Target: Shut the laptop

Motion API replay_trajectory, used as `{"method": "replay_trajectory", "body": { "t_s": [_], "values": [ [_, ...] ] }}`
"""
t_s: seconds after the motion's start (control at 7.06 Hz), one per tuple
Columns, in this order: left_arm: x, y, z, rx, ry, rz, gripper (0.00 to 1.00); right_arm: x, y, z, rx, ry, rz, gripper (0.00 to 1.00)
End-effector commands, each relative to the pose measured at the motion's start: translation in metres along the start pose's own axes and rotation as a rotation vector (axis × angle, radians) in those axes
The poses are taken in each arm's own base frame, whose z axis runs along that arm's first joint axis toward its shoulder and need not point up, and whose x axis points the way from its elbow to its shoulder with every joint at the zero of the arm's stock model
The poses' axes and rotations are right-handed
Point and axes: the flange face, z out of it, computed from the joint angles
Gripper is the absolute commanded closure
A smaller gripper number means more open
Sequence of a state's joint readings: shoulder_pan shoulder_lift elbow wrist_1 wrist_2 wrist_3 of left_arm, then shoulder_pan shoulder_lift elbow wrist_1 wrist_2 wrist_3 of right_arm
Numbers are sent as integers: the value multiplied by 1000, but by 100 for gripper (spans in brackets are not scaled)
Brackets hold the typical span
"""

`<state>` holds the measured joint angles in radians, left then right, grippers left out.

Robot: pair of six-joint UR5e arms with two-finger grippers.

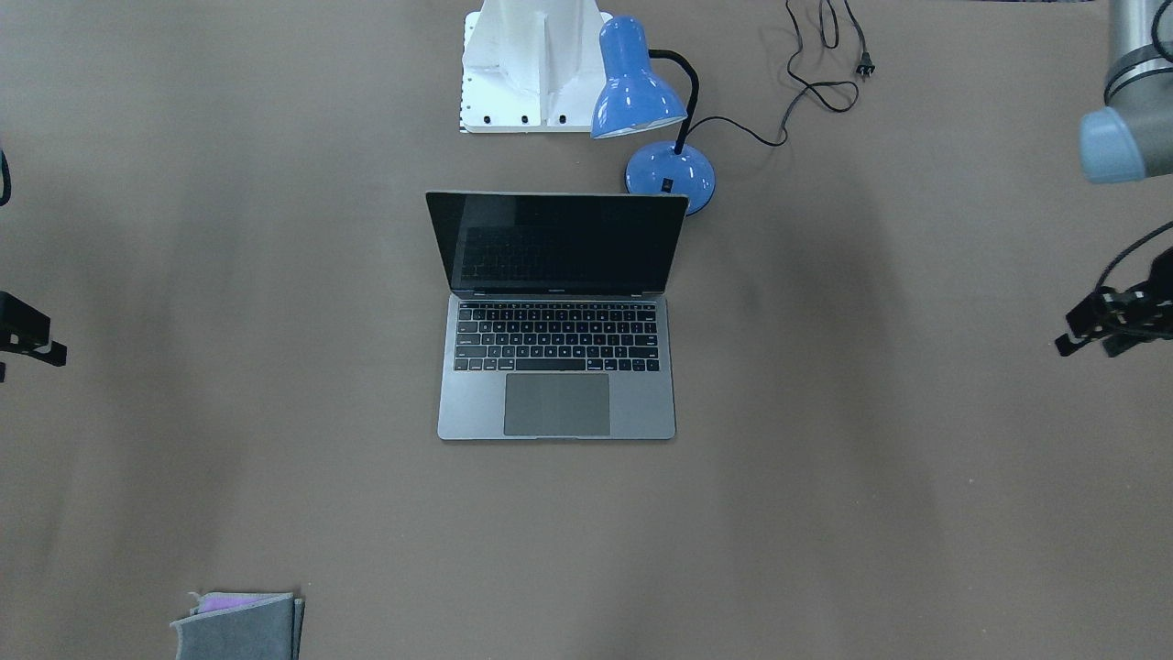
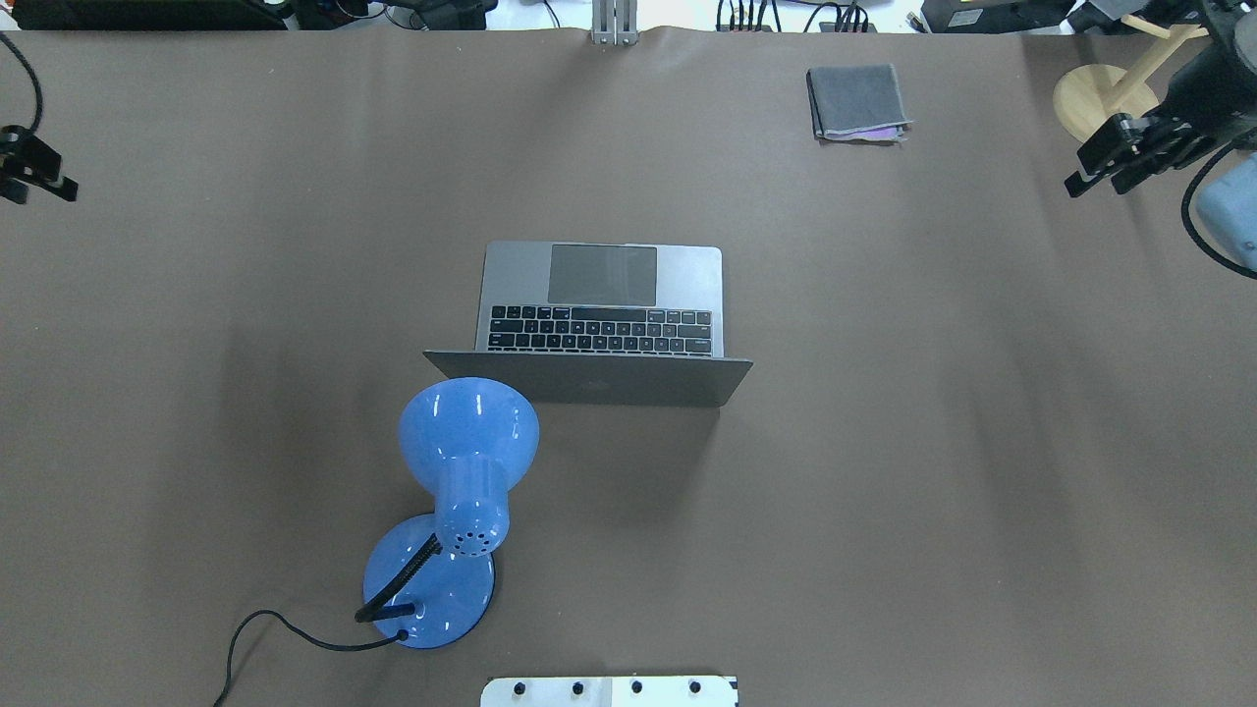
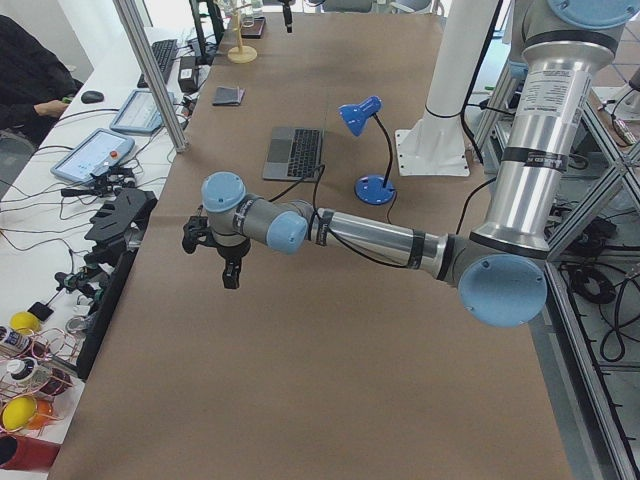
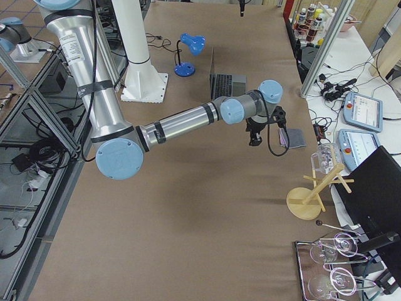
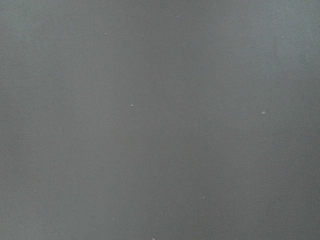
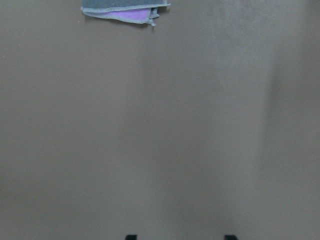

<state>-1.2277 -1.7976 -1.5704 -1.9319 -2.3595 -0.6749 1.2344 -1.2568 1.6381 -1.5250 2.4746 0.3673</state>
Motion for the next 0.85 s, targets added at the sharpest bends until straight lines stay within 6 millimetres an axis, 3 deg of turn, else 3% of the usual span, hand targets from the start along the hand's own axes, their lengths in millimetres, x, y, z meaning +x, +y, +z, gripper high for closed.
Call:
{"method": "replay_trajectory", "body": {
  "t_s": [0.0, 0.14, 0.28, 0.71],
  "values": [
    [105, 22, 38, -25, 133, -148, 100, -42, 7, 16, -22, -112, 105, 100],
    [126, 37, 43, -103, 187, -114, 100, -55, 14, 17, -63, -187, 132, 100],
    [144, 49, 34, -162, 243, -86, 100, -76, 26, 21, -101, -228, 146, 100],
    [234, 119, 44, -274, 306, -28, 100, -206, 91, 70, -193, -208, 158, 100]
  ]
}}
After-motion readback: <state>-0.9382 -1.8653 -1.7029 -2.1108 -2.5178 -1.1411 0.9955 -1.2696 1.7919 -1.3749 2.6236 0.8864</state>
